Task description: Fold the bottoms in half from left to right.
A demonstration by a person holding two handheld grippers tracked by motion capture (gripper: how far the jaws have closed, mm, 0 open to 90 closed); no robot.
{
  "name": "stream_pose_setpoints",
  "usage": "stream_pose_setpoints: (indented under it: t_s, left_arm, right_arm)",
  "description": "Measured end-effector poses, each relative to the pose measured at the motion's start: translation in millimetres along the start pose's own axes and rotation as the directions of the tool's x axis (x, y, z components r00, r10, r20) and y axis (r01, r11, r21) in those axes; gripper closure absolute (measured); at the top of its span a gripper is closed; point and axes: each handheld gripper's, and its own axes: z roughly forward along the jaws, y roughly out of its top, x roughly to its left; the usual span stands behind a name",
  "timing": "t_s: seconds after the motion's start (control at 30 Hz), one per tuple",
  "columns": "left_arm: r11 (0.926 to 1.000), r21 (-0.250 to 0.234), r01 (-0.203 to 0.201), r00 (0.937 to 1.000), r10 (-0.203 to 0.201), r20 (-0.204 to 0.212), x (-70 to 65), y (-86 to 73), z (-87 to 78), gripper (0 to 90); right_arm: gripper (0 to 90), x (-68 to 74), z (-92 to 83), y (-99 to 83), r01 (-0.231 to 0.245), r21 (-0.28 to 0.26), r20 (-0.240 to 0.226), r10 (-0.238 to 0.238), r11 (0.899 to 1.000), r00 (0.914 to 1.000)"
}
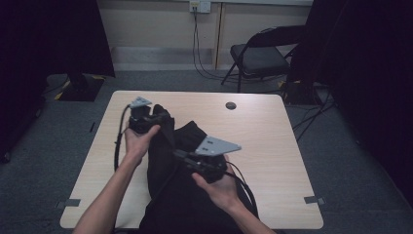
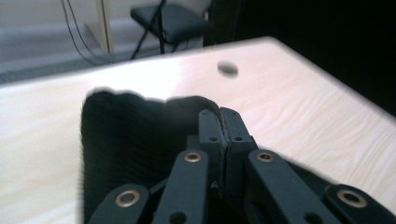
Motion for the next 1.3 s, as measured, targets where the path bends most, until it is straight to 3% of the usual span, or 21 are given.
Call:
stream_pose_setpoints:
  t_s: [0.13, 0.27, 0.33, 0.43, 0.47, 0.5, 0.6, 0.67, 0.77, 0.87, 0.9, 0.93, 1.03, 1.07, 1.13, 1.17, 1.23, 1.3]
  left_arm:
    - [0.9993, 0.037, -0.001, 0.9991, 0.0, 0.042, -16.1, -7.7, 34.0, 88.8]
    - [0.9979, 0.063, -0.017, 0.9975, 0.013, 0.07, -33.6, -5.6, 58.2, 88.7]
    - [0.9955, 0.092, -0.026, 0.9977, 0.02, 0.065, -38.1, -6.5, 69.5, 87.9]
    - [0.9939, 0.102, -0.041, 0.9987, 0.038, 0.033, -41.8, -9.4, 77.2, 70.2]
    - [0.9945, 0.097, -0.04, 0.999, 0.038, 0.022, -42.2, -10.5, 77.9, 63.0]
    - [0.9974, 0.064, -0.032, 0.9994, 0.031, 0.015, -42.4, -9.7, 72.0, 58.5]
    - [0.9966, 0.031, -0.077, 0.9968, 0.076, 0.026, -41.2, -5.2, 51.6, 54.6]
    - [0.9955, 0.019, -0.093, 0.9954, 0.092, 0.025, -36.9, -7.1, 38.6, 54.6]
    - [0.9955, 0.039, -0.086, 0.996, 0.085, 0.025, -25.5, -21.2, 20.3, 57.9]
    - [0.9947, 0.07, -0.075, 0.9969, 0.073, 0.029, -15.4, -42.6, 4.1, 62.6]
    - [0.9947, 0.07, -0.075, 0.9969, 0.073, 0.029, -15.4, -42.6, 4.1, 65.0]
    - [0.9923, 0.09, -0.085, 0.9958, 0.082, 0.04, -12.8, -55.9, -6.0, 65.3]
    - [0.9871, 0.129, -0.094, 0.9926, 0.084, 0.088, -14.2, -73.4, -17.8, 69.6]
    - [0.9828, 0.144, -0.116, 0.9899, 0.102, 0.098, -17.4, -79.6, -20.9, 71.3]
    - [0.9736, 0.178, -0.143, 0.9829, 0.119, 0.141, -24.3, -93.8, -25.8, 74.2]
    - [0.9683, 0.189, -0.163, 0.9791, 0.135, 0.152, -28.2, -101.5, -27.7, 75.5]
    - [0.9577, 0.234, -0.167, 0.9743, 0.124, 0.188, -35.1, -115.4, -26.1, 76.0]
    - [0.9514, 0.246, -0.185, 0.9679, 0.133, 0.213, -42.6, -120.9, -23.4, 73.4]
  right_arm:
    - [89.3, -28.2, -27.0, -33.5, -0.057, 0.042, 0.098, 0.053, 0.997, 0.9938]
    - [89.3, -47.0, -48.1, -58.6, -0.119, 0.071, 0.148, 0.108, 0.99, 0.9831]
    - [89.3, -54.9, -55.4, -71.1, -0.139, 0.094, 0.178, 0.121, 0.986, 0.9766]
    - [89.3, -63.7, -57.4, -85.1, -0.161, 0.121, 0.205, 0.134, 0.979, 0.9696]
    - [89.3, -74.1, -55.8, -102.0, -0.181, 0.169, 0.244, 0.137, 0.969, 0.9602]
    - [89.3, -78.9, -55.0, -108.6, -0.193, 0.19, 0.254, 0.142, 0.963, 0.9567]
    - [89.3, -87.1, -54.3, -118.4, -0.207, 0.242, 0.28, 0.136, 0.948, 0.9502]
    - [89.2, -88.8, -55.7, -120.4, -0.192, 0.264, 0.293, 0.111, 0.945, 0.9497]
    - [87.7, -91.0, -59.4, -122.7, -0.2, 0.282, 0.31, 0.109, 0.938, 0.9446]
    - [80.2, -91.3, -63.7, -125.1, -0.202, 0.308, 0.329, 0.095, 0.93, 0.9395]
    - [80.2, -91.3, -63.7, -125.1, -0.202, 0.308, 0.329, 0.095, 0.93, 0.9395]
    - [72.0, -91.5, -70.5, -123.7, -0.201, 0.304, 0.364, 0.081, 0.931, 0.9278]
    - [65.3, -91.1, -80.4, -118.0, -0.204, 0.249, 0.38, 0.098, 0.947, 0.9199]
    - [65.4, -89.3, -81.8, -115.7, -0.203, 0.226, 0.365, 0.111, 0.953, 0.9243]
    - [68.1, -80.5, -77.3, -112.9, -0.174, 0.228, 0.306, 0.099, 0.958, 0.9468]
    - [69.9, -74.0, -72.2, -112.9, -0.152, 0.243, 0.281, 0.08, 0.958, 0.9564]
    - [71.4, -60.8, -58.5, -114.9, -0.122, 0.271, 0.218, 0.062, 0.955, 0.9738]
    - [71.4, -49.8, -42.6, -117.3, -0.093, 0.302, 0.174, 0.04, 0.949, 0.9839]
